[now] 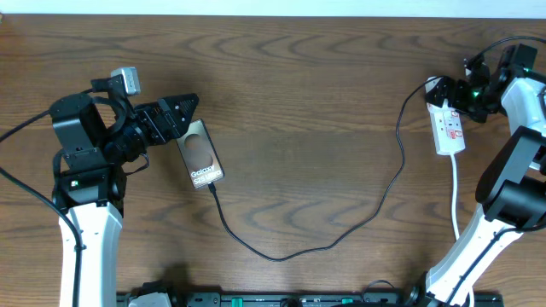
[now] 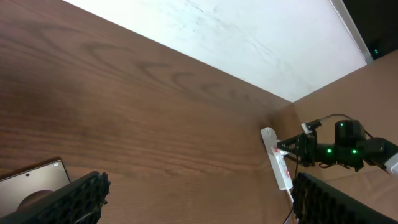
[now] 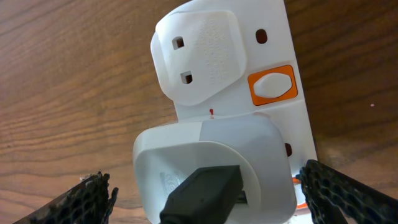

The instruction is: Plug charger to phone and switch on socket

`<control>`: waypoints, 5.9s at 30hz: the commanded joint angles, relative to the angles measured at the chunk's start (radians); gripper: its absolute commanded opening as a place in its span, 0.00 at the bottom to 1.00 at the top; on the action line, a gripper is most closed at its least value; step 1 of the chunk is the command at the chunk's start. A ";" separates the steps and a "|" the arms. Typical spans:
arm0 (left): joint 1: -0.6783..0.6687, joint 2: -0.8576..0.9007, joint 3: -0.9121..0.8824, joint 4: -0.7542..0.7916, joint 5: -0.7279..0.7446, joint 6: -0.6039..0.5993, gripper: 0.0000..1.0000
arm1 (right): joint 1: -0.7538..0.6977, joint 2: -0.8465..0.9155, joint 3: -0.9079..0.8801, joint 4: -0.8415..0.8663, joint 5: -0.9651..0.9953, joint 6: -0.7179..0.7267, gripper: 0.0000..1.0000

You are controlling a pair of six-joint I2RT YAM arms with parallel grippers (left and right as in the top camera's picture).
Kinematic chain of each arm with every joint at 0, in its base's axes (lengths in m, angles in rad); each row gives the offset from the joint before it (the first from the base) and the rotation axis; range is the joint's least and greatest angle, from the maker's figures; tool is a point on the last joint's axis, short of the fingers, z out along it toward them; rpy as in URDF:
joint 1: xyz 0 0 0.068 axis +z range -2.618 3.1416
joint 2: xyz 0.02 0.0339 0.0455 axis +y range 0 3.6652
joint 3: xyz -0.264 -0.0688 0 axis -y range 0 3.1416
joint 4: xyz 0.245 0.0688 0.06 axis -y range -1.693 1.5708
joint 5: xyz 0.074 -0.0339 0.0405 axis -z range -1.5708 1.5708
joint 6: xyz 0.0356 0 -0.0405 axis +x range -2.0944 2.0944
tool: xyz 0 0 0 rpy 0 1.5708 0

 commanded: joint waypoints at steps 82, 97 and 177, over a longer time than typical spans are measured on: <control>0.003 0.000 0.006 -0.003 0.002 0.016 0.95 | -0.006 -0.015 -0.026 -0.067 -0.050 -0.080 0.96; 0.003 0.000 0.006 -0.010 0.002 0.017 0.95 | -0.002 -0.015 -0.026 -0.063 -0.131 -0.053 0.96; 0.003 0.000 0.006 -0.025 0.002 0.017 0.95 | -0.042 -0.151 -0.113 -0.012 -0.080 0.023 0.99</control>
